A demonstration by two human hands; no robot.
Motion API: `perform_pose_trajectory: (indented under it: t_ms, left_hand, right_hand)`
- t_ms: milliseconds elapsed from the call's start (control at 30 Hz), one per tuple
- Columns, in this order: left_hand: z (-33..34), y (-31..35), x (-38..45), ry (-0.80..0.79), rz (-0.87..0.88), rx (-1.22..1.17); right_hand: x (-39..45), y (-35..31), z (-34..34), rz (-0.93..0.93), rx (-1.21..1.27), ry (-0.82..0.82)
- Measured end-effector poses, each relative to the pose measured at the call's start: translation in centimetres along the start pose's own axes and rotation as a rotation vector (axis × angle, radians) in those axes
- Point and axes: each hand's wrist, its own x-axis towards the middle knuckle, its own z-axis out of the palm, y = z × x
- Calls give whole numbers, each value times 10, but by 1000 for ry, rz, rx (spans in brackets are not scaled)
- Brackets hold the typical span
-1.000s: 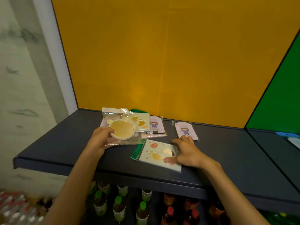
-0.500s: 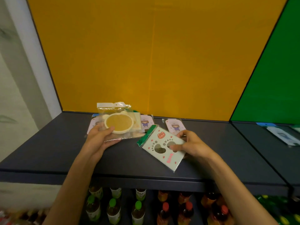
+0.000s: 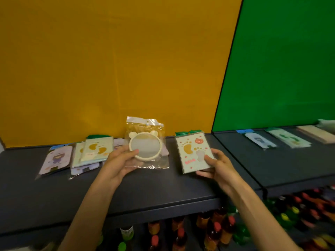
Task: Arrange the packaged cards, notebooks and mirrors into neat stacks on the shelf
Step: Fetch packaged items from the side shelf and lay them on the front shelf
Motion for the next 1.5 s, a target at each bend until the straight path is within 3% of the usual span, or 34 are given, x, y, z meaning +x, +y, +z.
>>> perform_pose_trajectory:
  t_ms: [267, 800, 1133, 1500]
  left_hand:
    - [132, -39, -15, -47, -100, -4]
    - [403, -123, -58, -24, -39, -97]
    - [487, -130, -6, 80, 27, -126]
    - [528, -131, 71, 156, 54, -113]
  right_hand:
    - [-9, -25, -134, -70, 89, 57]
    - [-28, -81, -404, -126, 75, 107]
    - [30, -113, -479, -150, 29, 162]
    - [179, -167, -492, -102, -168, 129]
